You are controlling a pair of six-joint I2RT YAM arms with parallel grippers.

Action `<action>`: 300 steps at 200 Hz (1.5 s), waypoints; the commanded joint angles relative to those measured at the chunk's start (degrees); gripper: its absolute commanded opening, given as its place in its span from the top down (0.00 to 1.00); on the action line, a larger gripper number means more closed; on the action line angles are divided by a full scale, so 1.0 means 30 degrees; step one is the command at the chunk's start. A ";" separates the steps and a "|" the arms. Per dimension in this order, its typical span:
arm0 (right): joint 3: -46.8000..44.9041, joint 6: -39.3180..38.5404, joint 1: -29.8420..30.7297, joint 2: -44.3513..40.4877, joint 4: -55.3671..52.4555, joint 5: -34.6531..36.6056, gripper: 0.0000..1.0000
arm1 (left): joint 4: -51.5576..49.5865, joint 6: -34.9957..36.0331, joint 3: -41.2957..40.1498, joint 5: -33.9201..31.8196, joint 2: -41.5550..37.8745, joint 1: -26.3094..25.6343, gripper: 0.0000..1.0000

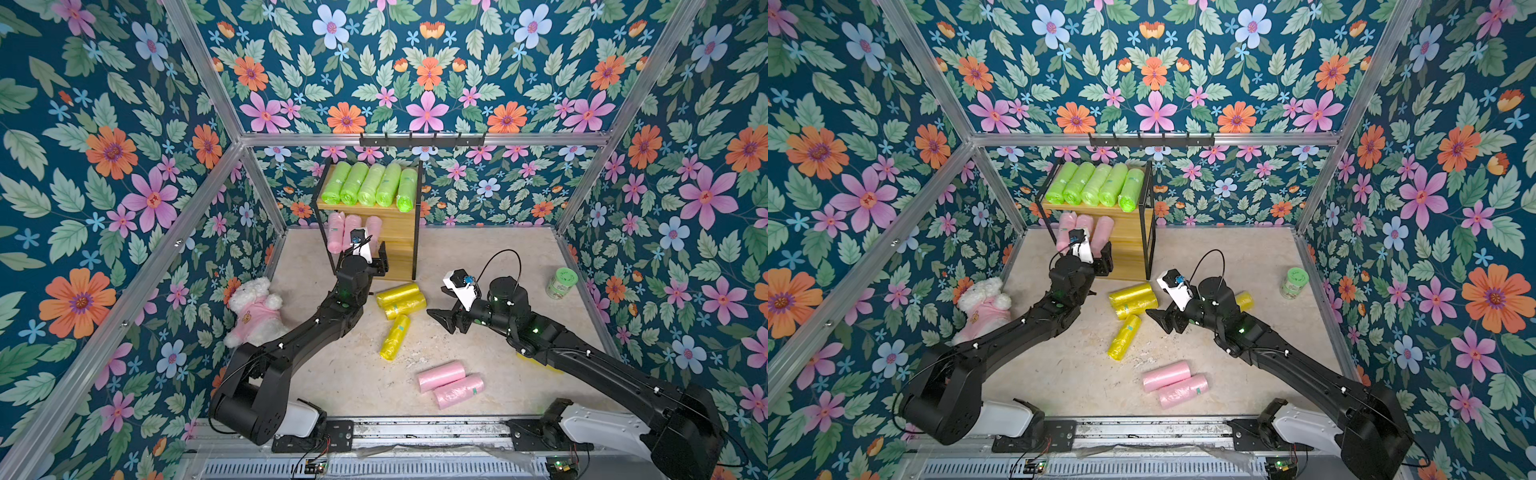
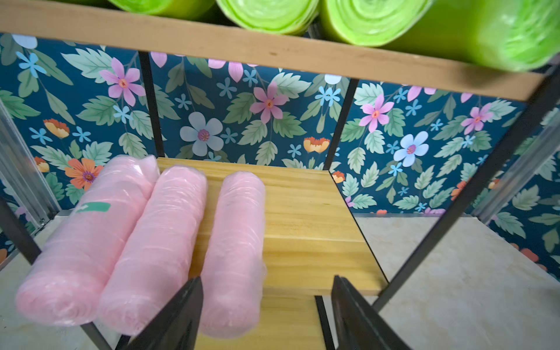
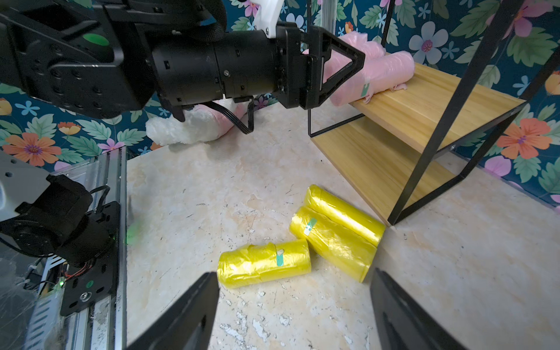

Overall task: Sort the rolls of trash bags by color and place them on the shelf
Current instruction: Place the roll of trash bags on the shelf.

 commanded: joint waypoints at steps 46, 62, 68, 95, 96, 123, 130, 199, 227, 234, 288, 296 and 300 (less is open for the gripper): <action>-0.0334 0.0956 -0.0005 -0.0036 0.0752 0.0129 0.18 | -0.5890 -0.1733 0.1140 0.4324 -0.1018 0.1093 0.61; -0.0289 0.1020 -0.0003 0.0097 0.0737 0.0195 0.18 | -0.5500 -0.1679 0.1171 0.4607 -0.0776 0.1370 0.71; -0.0304 0.1045 0.0007 0.0140 0.0747 0.0197 0.18 | -0.5266 -0.1660 0.1201 0.4710 -0.0617 0.1459 0.74; -0.0255 0.1137 -0.0006 0.0235 0.0738 0.0197 0.19 | -0.4433 -0.1662 0.1562 0.4768 0.0203 0.1801 0.80; -0.0254 0.1137 -0.0007 0.0236 0.0731 0.0197 0.19 | -0.4402 -0.1669 0.1571 0.4765 0.0232 0.1804 0.80; -0.0276 0.1173 0.0011 0.0293 0.0740 0.0197 0.19 | -0.3599 -0.1761 0.1912 0.4628 0.1105 0.2139 0.83; -0.0242 0.1211 0.0000 0.0322 0.0728 0.0197 0.19 | -0.3505 -0.1843 0.2016 0.4588 0.1324 0.2216 0.83; -0.0085 0.1449 -0.0006 0.0457 0.0163 0.0397 0.19 | -0.3262 -0.2028 0.2456 0.4893 0.1851 0.2597 0.81; -0.0158 0.1972 0.0013 0.0563 -0.0524 0.0899 0.19 | -0.3832 -0.2670 0.1415 0.5520 0.0237 0.2598 0.74; -0.0153 0.2162 0.0008 0.0586 -0.0738 0.0987 0.19 | -0.4200 -0.2835 0.1129 0.5798 -0.0300 0.2590 0.71; 0.0710 0.0597 0.2556 0.0894 -0.5573 0.3433 0.21 | -0.9125 -0.3358 0.0025 0.8367 -0.3696 0.2609 0.51; 0.1072 -0.0249 0.3365 0.1269 -0.6557 0.3979 0.21 | -0.9892 -0.3292 -0.0044 0.8522 -0.4084 0.2605 0.50; 0.1266 -0.0679 0.3719 0.1496 -0.7065 0.4149 0.21 | -1.0213 -0.3219 -0.0055 0.8609 -0.4270 0.2648 0.49</action>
